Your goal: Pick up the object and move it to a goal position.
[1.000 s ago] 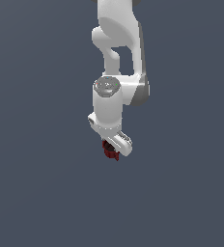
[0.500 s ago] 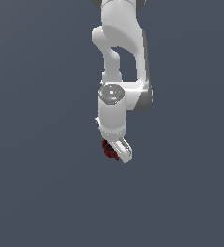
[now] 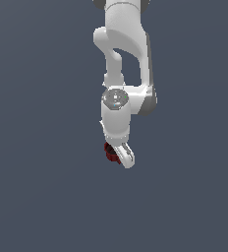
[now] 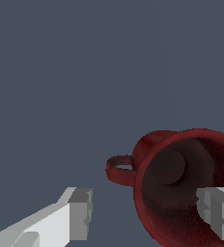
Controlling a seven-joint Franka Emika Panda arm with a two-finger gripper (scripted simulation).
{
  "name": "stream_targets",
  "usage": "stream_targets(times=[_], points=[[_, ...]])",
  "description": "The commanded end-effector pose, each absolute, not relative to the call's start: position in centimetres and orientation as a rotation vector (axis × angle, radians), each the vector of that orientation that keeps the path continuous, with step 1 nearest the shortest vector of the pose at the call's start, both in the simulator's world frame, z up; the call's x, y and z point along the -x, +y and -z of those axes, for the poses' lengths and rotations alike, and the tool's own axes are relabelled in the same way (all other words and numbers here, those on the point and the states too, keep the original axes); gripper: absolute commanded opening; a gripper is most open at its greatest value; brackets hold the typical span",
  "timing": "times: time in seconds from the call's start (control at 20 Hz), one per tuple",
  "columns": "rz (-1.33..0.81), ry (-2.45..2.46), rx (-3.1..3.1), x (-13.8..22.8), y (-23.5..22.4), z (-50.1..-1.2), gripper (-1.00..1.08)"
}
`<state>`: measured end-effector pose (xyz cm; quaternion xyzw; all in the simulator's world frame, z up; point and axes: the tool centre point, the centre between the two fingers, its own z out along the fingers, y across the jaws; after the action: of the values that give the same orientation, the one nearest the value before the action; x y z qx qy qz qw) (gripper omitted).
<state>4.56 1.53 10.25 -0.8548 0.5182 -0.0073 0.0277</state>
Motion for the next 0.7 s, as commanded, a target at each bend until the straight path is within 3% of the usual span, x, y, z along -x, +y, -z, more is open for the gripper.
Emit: stream_targets(times=[0.0, 0.6, 0.65], points=[[0.023, 1.6, 2.639, -4.6, 1.5, -10.3, 0.68], [0.023, 1.606, 2.635, -4.6, 1.7, -7.2, 0.68], [0.023, 1.606, 2.635, -4.6, 1.7, -7.2, -1.0]])
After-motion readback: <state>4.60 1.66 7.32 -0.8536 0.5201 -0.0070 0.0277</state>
